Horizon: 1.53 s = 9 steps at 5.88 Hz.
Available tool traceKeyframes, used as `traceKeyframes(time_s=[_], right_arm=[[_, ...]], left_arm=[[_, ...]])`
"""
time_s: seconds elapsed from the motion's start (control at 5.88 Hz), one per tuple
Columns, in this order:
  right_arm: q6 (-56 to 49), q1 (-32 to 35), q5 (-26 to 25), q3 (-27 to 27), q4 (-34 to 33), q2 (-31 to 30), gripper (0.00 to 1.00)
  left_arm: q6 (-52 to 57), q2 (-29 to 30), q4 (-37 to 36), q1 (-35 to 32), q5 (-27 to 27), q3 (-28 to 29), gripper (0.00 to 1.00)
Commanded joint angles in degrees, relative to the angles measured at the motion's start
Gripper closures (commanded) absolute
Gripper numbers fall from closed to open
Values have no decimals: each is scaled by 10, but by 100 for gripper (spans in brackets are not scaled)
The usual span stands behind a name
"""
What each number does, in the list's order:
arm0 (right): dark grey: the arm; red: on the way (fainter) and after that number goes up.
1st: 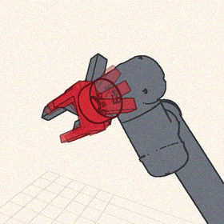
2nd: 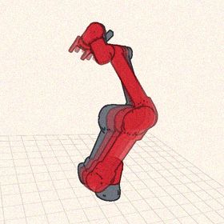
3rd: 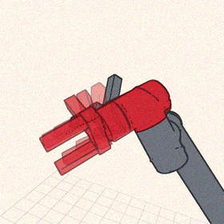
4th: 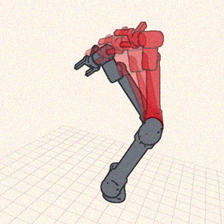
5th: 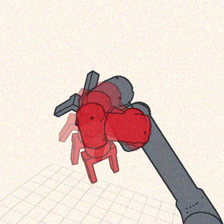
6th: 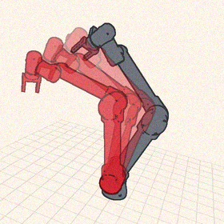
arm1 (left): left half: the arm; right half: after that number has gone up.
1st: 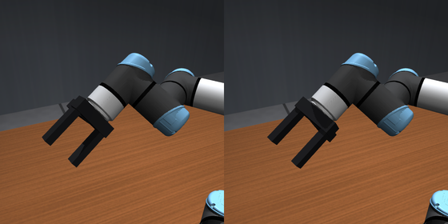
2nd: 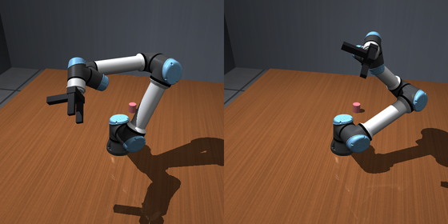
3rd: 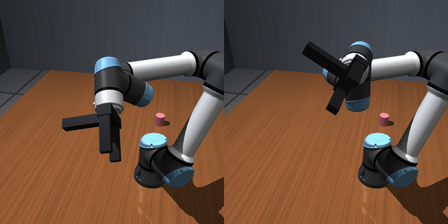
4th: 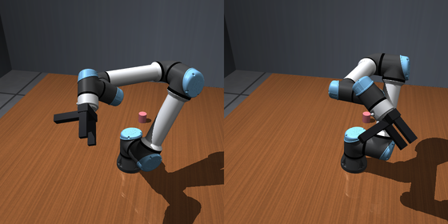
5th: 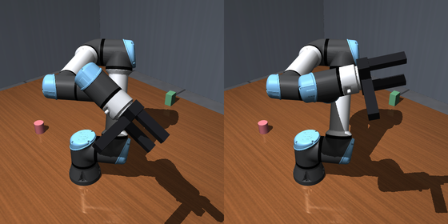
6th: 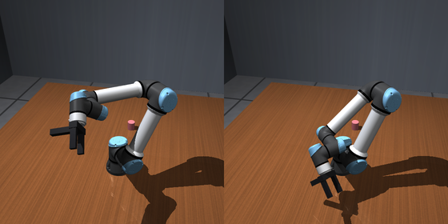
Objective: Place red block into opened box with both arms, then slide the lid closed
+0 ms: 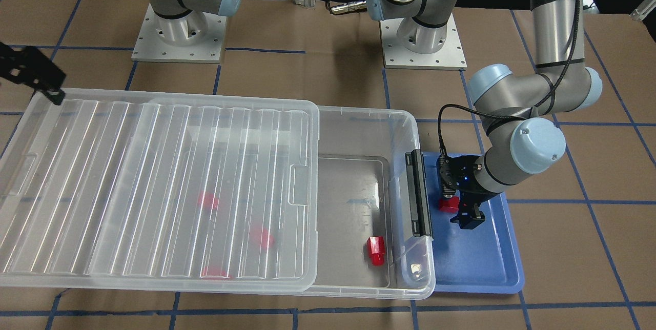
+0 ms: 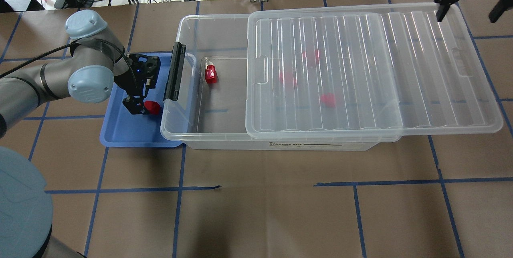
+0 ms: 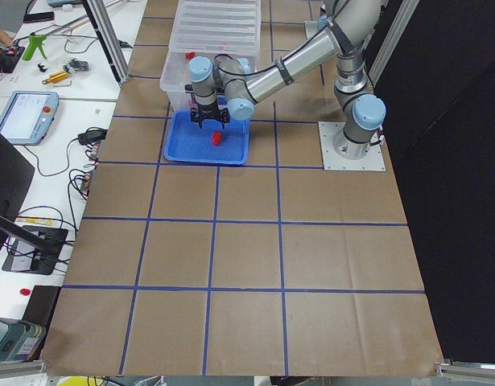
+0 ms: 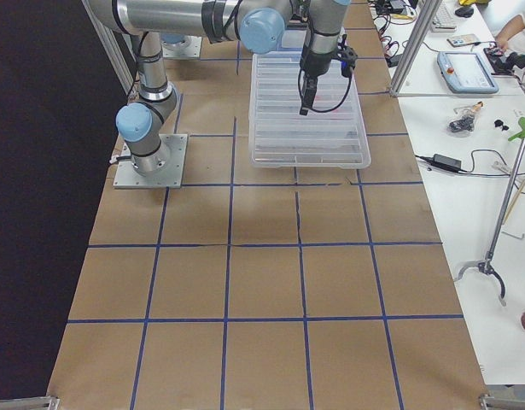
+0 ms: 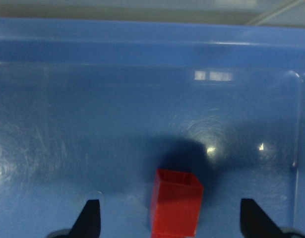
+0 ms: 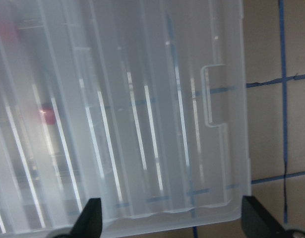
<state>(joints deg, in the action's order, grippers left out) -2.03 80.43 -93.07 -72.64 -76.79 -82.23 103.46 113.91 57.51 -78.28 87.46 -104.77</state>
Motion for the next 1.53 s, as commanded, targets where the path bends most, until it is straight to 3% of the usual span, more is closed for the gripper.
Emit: traceKeyframes(time_s=[0.0,0.17,0.34,0.51,0.85,1.19,1.36], right_arm=[[115,93,17,-2,5,0,0],[126,115,30,-8,3,3,0],[109,111,32,-34,1,-3,0],[67,103,64,-51,-3,-10,0],[62,80,63,-52,-5,-15,0],[64,75,59,-52,-6,-21,0],[66,76,52,-52,-6,-22,0]], left_arm=[[0,15,-8,1,0,-8,10],[3,15,-9,1,0,-7,51],[3,13,-10,1,0,-2,85],[1,9,-8,1,1,2,96],[-9,-26,35,-2,1,29,98],[-72,-96,183,-14,-6,95,98],[-102,-114,222,-34,-11,127,98]])
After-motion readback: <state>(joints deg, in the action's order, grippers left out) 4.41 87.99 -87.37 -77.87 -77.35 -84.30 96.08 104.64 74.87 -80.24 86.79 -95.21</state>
